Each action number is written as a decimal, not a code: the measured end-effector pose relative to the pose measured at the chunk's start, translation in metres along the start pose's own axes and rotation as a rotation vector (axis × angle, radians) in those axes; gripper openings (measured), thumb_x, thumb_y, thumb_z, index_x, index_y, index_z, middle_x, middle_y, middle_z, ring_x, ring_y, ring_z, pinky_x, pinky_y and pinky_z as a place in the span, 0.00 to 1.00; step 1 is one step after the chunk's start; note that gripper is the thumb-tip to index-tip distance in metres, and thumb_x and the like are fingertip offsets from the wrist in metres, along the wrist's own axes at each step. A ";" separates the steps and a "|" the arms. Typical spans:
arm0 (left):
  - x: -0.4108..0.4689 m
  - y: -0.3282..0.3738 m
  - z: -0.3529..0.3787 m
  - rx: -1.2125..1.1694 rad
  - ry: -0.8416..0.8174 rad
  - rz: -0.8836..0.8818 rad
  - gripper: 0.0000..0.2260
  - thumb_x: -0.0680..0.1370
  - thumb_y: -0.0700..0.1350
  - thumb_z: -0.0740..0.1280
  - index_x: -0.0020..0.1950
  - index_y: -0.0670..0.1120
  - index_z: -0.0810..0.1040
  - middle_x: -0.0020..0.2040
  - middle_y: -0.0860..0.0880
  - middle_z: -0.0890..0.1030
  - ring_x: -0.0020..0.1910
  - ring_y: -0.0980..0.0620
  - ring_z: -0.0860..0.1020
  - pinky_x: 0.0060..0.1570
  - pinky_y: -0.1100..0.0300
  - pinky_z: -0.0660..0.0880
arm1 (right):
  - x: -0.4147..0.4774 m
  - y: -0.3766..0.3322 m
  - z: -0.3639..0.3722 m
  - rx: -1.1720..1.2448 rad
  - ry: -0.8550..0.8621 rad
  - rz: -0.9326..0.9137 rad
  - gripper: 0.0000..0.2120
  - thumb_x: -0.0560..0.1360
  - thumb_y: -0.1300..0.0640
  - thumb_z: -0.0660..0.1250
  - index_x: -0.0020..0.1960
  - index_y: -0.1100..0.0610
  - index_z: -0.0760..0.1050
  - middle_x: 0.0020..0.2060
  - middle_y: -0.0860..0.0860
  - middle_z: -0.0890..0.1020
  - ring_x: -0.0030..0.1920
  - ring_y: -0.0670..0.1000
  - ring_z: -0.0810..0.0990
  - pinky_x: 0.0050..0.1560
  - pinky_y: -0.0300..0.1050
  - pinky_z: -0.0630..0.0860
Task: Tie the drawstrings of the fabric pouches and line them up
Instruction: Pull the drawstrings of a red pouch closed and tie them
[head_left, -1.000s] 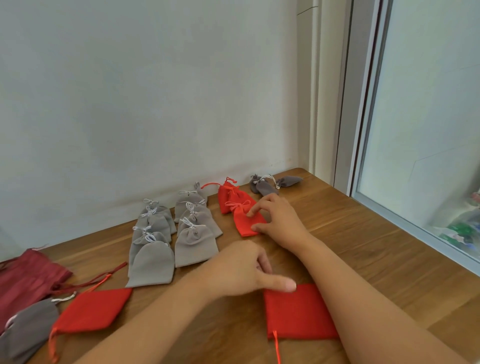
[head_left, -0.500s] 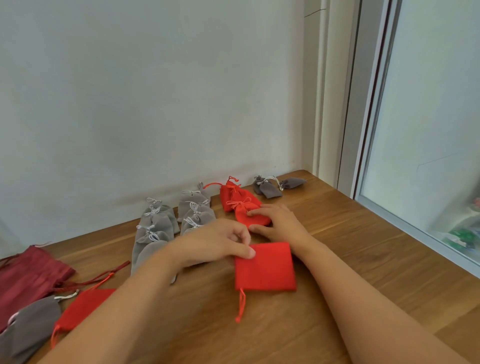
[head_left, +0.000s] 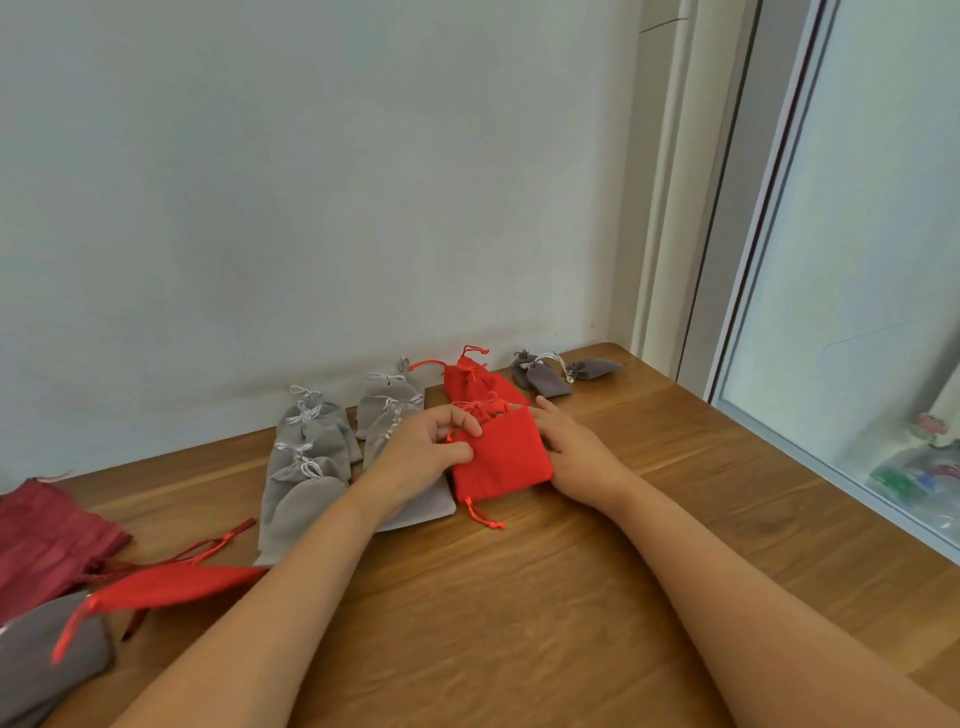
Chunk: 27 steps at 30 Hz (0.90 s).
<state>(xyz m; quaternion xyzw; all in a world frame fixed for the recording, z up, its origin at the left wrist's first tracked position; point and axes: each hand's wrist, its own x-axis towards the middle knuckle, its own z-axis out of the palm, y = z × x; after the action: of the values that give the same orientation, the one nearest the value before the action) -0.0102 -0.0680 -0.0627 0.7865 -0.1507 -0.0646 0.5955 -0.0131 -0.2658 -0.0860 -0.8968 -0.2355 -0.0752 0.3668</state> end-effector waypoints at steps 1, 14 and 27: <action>0.000 -0.002 0.001 -0.014 0.016 0.007 0.13 0.74 0.28 0.64 0.43 0.46 0.78 0.34 0.51 0.78 0.35 0.54 0.73 0.38 0.63 0.71 | 0.001 -0.001 0.000 0.013 0.017 0.039 0.16 0.80 0.63 0.59 0.66 0.54 0.76 0.64 0.41 0.72 0.63 0.31 0.64 0.68 0.28 0.53; 0.002 -0.007 -0.007 -0.443 0.064 -0.072 0.11 0.76 0.28 0.63 0.50 0.44 0.77 0.46 0.46 0.81 0.43 0.51 0.79 0.47 0.55 0.78 | 0.036 -0.010 0.018 -0.145 0.221 0.201 0.16 0.77 0.62 0.62 0.38 0.43 0.64 0.43 0.55 0.81 0.46 0.58 0.78 0.42 0.51 0.71; 0.005 -0.005 -0.012 -0.671 0.093 -0.109 0.12 0.76 0.27 0.61 0.49 0.43 0.76 0.42 0.45 0.78 0.40 0.52 0.78 0.42 0.60 0.79 | 0.041 -0.015 0.017 0.113 0.284 0.343 0.08 0.77 0.59 0.65 0.54 0.56 0.68 0.41 0.47 0.77 0.40 0.47 0.75 0.34 0.38 0.67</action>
<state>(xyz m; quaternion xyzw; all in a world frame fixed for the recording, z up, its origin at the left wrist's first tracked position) -0.0011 -0.0570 -0.0640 0.5559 -0.0514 -0.1063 0.8228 0.0145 -0.2295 -0.0762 -0.8822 -0.0293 -0.1240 0.4533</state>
